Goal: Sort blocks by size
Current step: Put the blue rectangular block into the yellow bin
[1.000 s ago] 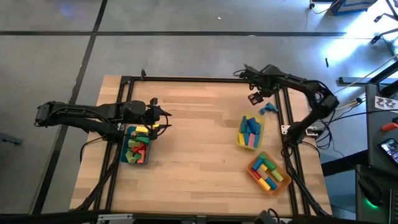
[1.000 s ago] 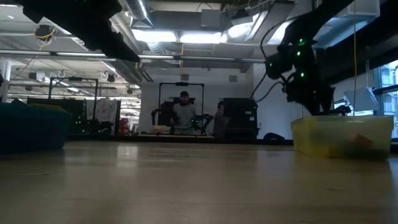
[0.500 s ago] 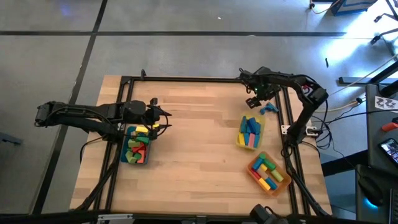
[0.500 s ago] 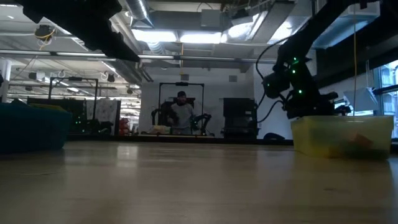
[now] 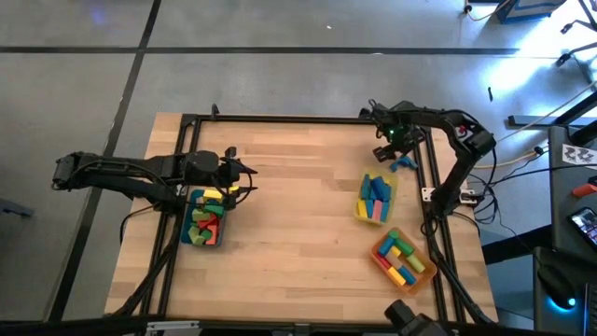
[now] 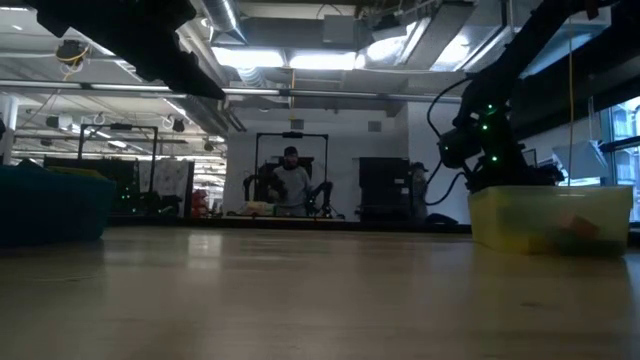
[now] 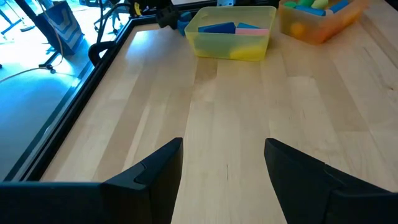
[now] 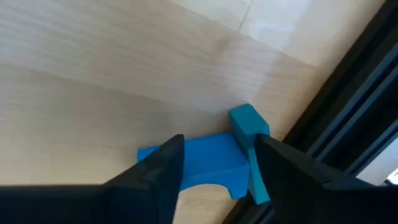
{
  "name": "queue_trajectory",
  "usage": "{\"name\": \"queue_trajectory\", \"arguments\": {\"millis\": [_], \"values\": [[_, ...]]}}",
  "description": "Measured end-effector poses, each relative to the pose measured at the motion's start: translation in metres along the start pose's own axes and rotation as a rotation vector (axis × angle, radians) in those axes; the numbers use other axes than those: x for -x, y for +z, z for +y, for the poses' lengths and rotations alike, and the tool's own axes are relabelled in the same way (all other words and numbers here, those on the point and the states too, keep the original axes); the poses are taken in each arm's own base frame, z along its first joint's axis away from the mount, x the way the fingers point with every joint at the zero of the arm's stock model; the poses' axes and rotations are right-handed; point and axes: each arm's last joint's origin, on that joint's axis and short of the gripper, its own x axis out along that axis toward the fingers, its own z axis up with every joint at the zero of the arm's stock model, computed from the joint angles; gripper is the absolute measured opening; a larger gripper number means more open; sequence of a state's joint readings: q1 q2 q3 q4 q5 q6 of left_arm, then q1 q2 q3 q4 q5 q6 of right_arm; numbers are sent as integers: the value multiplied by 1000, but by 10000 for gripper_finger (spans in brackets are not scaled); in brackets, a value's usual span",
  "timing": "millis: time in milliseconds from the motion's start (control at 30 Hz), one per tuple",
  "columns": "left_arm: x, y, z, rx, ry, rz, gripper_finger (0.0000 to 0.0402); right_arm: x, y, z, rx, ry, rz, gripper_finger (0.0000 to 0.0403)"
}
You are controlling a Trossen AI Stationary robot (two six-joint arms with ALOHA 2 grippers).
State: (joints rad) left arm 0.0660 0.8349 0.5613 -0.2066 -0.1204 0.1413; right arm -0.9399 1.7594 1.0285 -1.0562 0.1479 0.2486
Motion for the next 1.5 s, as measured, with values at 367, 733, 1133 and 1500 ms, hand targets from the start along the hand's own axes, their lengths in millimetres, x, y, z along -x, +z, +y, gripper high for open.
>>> {"name": "queue_trajectory", "arguments": {"millis": [367, 733, 1133, 1500], "values": [[0, 0, 0, 0, 0, 0, 211, -2, -1, -1, 55, -52, -3, 89], [0, 1, 0, -2, 1, -5, 211, 0, 0, -2, 97, -114, -37, 7], [0, 1, 0, -7, 1, -8, 211, 23, 17, 3, 122, 49, -188, 7], [0, 1, 0, -7, 1, -7, 211, 35, 8, -3, 83, -16, -73, 46]]}}
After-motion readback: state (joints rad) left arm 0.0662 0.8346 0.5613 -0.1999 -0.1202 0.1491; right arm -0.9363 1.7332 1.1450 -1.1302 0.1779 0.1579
